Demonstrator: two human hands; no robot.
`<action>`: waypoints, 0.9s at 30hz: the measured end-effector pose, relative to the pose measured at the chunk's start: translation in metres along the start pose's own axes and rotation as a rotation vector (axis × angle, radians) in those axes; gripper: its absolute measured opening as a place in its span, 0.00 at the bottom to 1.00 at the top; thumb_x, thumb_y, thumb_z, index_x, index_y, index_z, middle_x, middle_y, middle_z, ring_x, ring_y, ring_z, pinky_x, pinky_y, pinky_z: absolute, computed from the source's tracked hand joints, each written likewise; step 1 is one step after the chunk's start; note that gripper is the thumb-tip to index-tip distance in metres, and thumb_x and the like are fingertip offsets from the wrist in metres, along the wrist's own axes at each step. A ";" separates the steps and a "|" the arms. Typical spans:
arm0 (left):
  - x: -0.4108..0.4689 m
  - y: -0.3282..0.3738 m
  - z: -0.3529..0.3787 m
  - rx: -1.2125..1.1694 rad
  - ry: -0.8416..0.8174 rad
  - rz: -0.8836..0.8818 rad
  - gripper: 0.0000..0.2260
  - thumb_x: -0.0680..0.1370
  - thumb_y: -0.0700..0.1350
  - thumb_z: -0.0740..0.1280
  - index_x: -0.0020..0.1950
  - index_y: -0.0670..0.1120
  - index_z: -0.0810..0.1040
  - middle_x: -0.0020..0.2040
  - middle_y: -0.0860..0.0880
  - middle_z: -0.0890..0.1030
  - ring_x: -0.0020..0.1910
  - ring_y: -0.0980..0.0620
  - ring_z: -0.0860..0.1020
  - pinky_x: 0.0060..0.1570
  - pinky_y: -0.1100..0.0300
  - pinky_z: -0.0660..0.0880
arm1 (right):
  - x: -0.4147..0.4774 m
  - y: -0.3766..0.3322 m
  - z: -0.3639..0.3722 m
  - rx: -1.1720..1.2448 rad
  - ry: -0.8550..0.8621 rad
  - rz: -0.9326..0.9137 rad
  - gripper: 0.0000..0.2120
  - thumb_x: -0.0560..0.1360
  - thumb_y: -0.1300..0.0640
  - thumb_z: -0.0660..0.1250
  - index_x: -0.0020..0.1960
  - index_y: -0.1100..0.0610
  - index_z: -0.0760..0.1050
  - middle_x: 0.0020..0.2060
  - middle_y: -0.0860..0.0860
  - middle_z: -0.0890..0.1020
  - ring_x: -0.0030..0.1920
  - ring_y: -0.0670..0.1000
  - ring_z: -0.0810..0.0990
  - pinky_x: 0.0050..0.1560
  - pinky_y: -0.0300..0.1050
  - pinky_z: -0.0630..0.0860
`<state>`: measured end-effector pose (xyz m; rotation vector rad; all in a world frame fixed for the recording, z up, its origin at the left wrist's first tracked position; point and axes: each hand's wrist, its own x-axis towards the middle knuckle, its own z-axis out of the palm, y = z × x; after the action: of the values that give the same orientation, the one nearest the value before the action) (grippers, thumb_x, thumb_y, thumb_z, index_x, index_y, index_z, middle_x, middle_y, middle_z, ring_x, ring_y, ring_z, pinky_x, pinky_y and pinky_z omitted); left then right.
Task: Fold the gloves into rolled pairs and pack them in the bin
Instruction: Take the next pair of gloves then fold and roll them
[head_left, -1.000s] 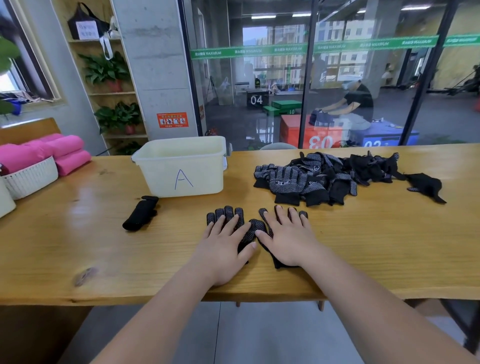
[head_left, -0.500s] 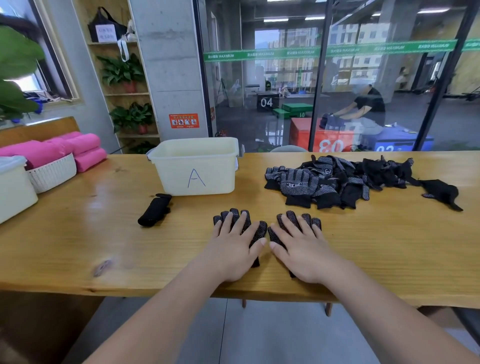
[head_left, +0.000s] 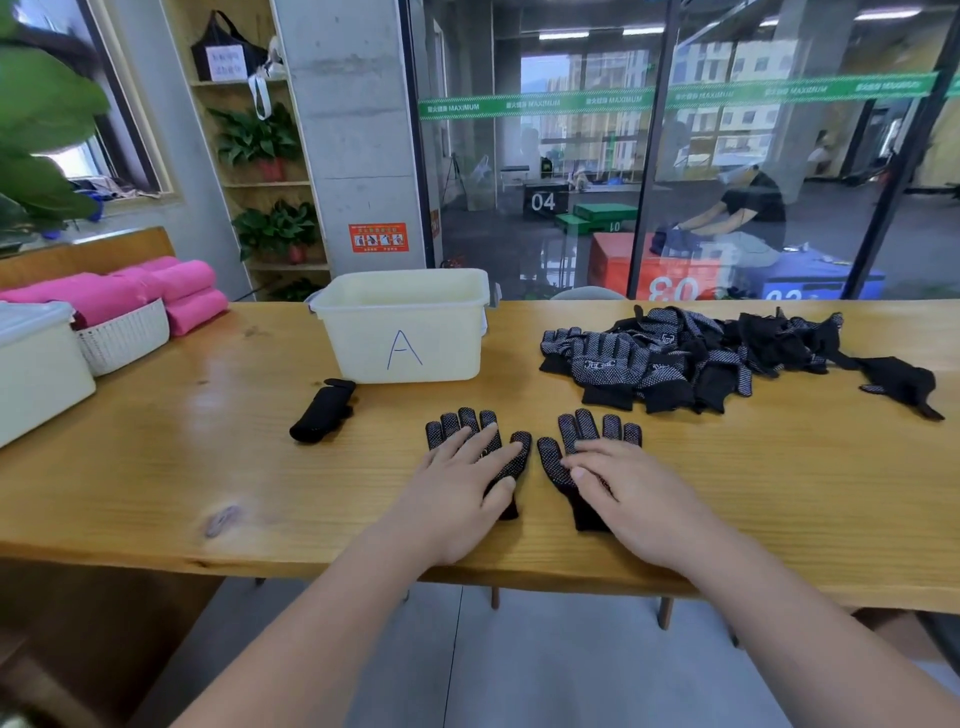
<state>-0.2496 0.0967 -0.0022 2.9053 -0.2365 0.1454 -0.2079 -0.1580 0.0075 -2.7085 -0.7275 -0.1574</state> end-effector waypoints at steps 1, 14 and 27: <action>-0.003 -0.004 -0.001 -0.001 -0.023 -0.001 0.24 0.87 0.63 0.47 0.84 0.67 0.54 0.86 0.60 0.49 0.85 0.52 0.44 0.83 0.45 0.47 | -0.002 0.003 0.001 -0.039 -0.009 -0.011 0.21 0.86 0.41 0.53 0.77 0.40 0.71 0.80 0.39 0.66 0.80 0.45 0.61 0.80 0.46 0.61; -0.020 -0.017 -0.002 -0.106 0.413 -0.021 0.04 0.80 0.58 0.70 0.52 0.61 0.82 0.50 0.64 0.76 0.55 0.57 0.71 0.62 0.51 0.70 | -0.005 0.011 0.015 -0.009 0.292 -0.034 0.10 0.83 0.47 0.62 0.55 0.45 0.83 0.52 0.40 0.77 0.56 0.49 0.74 0.57 0.52 0.77; -0.008 -0.007 -0.024 -0.137 0.333 -0.249 0.05 0.83 0.55 0.69 0.47 0.58 0.80 0.46 0.60 0.78 0.52 0.53 0.76 0.59 0.48 0.73 | -0.006 0.013 0.011 0.224 0.305 -0.034 0.12 0.84 0.47 0.64 0.62 0.45 0.83 0.59 0.37 0.79 0.65 0.43 0.71 0.66 0.41 0.69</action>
<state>-0.2580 0.1101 0.0187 2.6899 0.1641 0.5396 -0.2063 -0.1676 -0.0072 -2.3892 -0.6556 -0.4577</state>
